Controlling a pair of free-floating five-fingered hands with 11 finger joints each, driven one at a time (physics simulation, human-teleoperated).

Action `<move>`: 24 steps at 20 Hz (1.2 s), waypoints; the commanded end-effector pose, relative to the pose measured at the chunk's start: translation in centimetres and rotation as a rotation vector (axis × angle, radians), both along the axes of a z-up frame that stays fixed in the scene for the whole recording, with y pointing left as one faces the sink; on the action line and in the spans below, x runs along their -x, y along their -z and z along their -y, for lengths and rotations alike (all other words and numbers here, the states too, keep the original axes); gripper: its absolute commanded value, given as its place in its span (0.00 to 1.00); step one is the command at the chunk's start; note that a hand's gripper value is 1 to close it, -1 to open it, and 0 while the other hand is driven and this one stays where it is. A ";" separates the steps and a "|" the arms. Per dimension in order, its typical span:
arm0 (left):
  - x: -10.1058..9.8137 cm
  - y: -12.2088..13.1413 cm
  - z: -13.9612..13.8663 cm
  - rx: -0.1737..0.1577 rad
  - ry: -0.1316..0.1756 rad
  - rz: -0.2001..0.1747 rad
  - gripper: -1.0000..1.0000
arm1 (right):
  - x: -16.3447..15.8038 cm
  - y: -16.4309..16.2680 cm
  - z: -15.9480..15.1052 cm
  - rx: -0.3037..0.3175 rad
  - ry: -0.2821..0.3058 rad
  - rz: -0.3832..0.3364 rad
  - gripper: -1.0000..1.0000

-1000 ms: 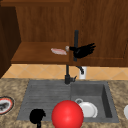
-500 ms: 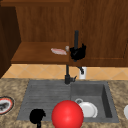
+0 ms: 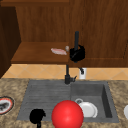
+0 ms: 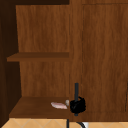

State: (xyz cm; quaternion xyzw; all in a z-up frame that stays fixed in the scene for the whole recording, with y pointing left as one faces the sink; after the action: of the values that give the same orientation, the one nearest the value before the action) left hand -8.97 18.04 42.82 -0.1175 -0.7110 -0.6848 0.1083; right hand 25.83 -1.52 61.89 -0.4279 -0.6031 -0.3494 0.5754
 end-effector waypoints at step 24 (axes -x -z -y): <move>0.0 0.0 0.0 0.000 0.000 0.000 0.50 | 15.7 0.6 7.1 -0.045 -0.180 -0.006 1.00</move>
State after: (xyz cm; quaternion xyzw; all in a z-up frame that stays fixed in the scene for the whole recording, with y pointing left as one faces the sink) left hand -8.97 18.04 42.82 -0.1175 -0.7110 -0.6848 0.1083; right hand 11.93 -6.65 61.83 -0.3605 -0.6368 -0.3025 0.6107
